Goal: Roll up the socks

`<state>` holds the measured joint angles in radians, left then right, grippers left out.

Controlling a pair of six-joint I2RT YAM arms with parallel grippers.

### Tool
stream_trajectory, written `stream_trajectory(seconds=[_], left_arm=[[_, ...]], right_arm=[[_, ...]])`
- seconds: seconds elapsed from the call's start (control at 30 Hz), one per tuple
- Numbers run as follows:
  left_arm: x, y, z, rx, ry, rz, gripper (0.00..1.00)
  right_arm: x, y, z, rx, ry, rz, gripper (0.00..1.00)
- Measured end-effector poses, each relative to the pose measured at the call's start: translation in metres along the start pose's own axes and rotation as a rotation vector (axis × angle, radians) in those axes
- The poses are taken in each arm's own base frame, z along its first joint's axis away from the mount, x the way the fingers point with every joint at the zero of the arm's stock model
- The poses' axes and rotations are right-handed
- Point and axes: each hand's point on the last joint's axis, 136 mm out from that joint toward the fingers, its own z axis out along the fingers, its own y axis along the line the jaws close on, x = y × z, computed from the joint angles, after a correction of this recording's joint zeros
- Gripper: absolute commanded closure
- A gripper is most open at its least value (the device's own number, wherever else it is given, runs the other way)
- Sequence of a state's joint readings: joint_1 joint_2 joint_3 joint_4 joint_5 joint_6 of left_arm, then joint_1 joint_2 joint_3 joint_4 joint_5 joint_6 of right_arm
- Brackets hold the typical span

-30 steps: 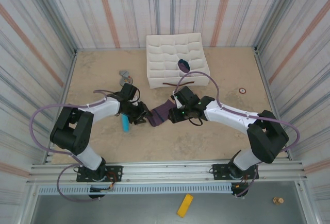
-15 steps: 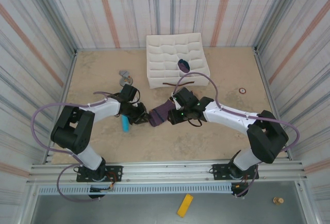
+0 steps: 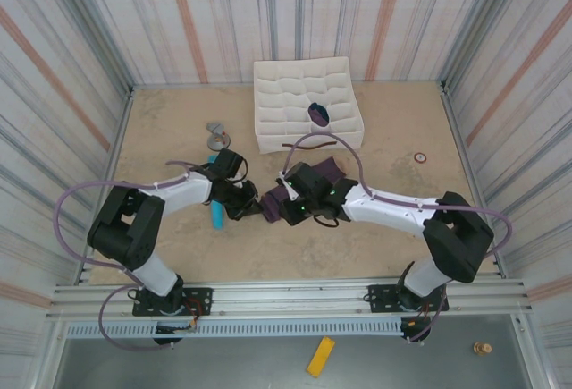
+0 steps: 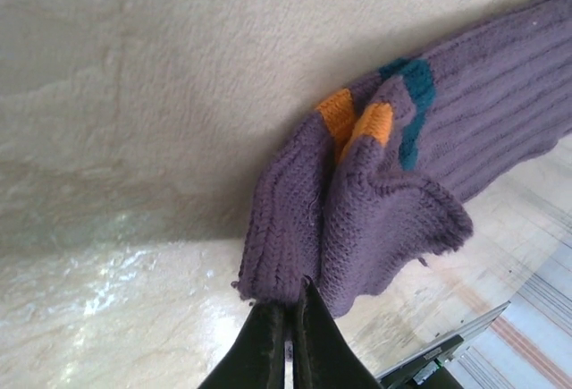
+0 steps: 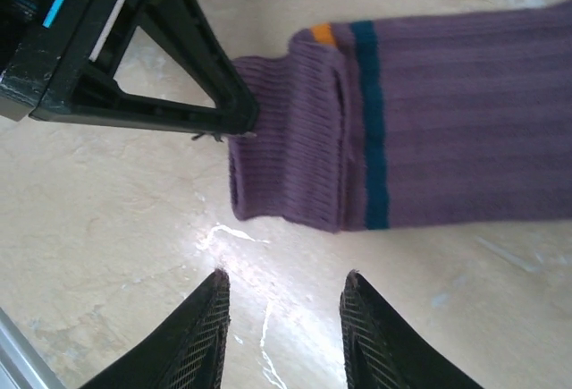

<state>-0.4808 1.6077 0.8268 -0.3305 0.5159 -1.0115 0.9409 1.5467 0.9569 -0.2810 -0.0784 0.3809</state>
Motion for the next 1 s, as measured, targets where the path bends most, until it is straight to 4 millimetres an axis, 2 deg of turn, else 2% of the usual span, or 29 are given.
stream_trajectory(seconds=[0.13, 0.33, 0.67, 0.87, 1.0], left_arm=[[0.005, -0.007, -0.001, 0.018, -0.001, -0.013, 0.96], [0.014, -0.015, 0.003, 0.036, 0.019, -0.025, 0.97], [0.017, -0.018, 0.007, 0.042, 0.032, -0.054, 0.97], [0.016, -0.018, 0.008, 0.042, 0.032, -0.067, 0.97], [0.016, -0.019, 0.008, 0.048, 0.030, -0.065, 0.97]], right_arm=[[0.003, 0.009, 0.011, -0.009, -0.002, -0.055, 0.58], [0.016, 0.021, 0.027, 0.005, 0.005, -0.137, 0.60], [0.016, 0.008, 0.042, 0.077, -0.014, -0.164, 0.70], [0.016, 0.007, 0.043, 0.087, -0.017, -0.167, 0.82], [0.015, 0.007, 0.043, 0.088, -0.019, -0.167, 0.80]])
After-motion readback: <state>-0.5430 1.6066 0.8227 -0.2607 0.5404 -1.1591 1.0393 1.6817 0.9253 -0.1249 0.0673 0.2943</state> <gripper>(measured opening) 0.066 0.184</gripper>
